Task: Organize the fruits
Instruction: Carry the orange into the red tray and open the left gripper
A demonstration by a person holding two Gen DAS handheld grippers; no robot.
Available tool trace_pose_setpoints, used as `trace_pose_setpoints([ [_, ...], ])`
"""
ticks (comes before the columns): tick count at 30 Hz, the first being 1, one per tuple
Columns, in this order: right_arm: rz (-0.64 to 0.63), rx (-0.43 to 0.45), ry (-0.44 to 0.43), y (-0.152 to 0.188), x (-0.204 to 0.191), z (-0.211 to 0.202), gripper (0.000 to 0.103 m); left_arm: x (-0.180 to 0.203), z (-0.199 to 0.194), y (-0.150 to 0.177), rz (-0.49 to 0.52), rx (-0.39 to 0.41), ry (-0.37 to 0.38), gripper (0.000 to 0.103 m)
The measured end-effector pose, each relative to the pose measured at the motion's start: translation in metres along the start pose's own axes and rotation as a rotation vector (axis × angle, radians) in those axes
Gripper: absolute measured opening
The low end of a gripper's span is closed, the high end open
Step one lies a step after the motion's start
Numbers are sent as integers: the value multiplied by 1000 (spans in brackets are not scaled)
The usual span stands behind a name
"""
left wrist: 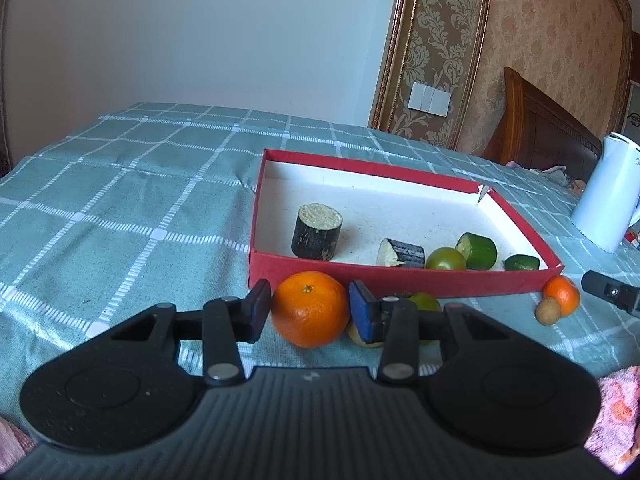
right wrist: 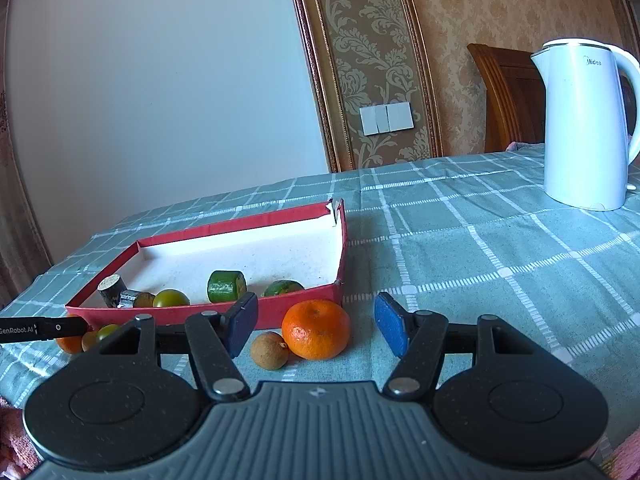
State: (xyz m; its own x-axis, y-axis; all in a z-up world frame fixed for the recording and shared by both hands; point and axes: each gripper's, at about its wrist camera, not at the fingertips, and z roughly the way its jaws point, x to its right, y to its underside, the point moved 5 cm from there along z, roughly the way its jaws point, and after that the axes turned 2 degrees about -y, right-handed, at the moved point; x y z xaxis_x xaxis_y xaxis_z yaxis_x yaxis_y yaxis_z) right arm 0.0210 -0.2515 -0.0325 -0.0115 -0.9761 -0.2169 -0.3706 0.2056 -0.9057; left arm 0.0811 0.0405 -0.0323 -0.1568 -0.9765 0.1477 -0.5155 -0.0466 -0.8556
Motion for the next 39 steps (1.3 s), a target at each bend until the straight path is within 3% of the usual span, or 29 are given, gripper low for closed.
trace_pose_setpoints([
  [8,4,-6,-1,1,0,2,64,23,-2,-38,76,80,6,39],
  [14,16,-10,-3,1,1,2,64,51,26,-51,156,68,15,40],
  [16,20,-12,-6,1,2,2,64,55,29,-52,178,76,-11,52],
  [17,23,-11,-8,1,2,2,64,56,26,-52,186,102,-33,69],
  [18,28,-8,-9,1,3,2,64,55,21,-52,190,125,-41,76],
  [23,53,-7,-16,1,7,2,64,41,-7,-39,196,173,-56,78],
  [28,55,-4,-17,0,7,1,64,15,-22,-19,141,166,-92,90],
  [37,36,4,-9,-1,5,1,64,-12,-7,3,84,68,-178,91],
  [39,23,8,-9,-1,2,-1,64,-15,-7,3,68,64,-182,97],
])
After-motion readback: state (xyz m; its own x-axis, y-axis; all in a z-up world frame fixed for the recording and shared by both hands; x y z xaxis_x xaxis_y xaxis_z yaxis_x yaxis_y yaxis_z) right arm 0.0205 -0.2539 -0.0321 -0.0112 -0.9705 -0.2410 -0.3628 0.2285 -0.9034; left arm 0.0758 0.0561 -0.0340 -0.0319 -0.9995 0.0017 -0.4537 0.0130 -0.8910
